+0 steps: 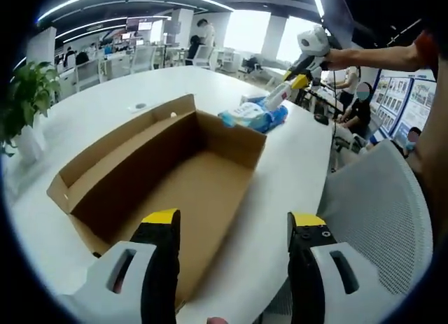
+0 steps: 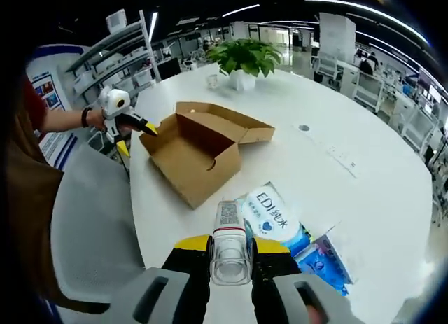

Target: Operate the shoe box by opening the lid, removing the specified soft item, and placing it in the target area until the item is outside and the box remains undamaged.

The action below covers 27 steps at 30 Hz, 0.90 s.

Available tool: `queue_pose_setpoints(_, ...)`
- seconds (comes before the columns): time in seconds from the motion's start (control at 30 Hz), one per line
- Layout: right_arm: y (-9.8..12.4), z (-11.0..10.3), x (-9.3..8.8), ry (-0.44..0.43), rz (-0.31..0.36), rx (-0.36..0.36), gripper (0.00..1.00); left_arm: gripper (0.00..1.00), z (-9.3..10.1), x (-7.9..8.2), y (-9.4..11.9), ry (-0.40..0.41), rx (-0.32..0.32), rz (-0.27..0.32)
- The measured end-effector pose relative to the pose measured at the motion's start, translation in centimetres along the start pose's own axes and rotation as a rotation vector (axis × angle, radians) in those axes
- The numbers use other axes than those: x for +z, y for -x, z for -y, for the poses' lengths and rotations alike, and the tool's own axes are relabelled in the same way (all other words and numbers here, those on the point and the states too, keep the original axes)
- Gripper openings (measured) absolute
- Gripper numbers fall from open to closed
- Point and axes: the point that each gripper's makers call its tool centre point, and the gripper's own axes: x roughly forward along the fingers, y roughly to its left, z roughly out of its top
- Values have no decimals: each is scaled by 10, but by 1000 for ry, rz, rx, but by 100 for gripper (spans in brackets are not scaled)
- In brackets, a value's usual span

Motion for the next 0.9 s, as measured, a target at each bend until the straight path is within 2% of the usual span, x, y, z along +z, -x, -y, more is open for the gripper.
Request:
queue_pose_setpoints(0.23, -5, 27, 15, 60, -36, -11, 17, 62, -3, -5, 6, 4, 23, -9)
queue_pose_setpoints(0.47, -14, 50, 14, 134, -110, -22, 17, 61, -9, -8, 13, 19, 48, -12)
queue_pose_setpoints(0.73, -19, 77, 14, 176, -164, -38, 17, 61, -11, -10, 14, 26, 60, -19)
queue_pose_setpoints(0.9, -22, 88, 15, 263, -223, -44, 17, 61, -12, -11, 14, 29, 65, -25)
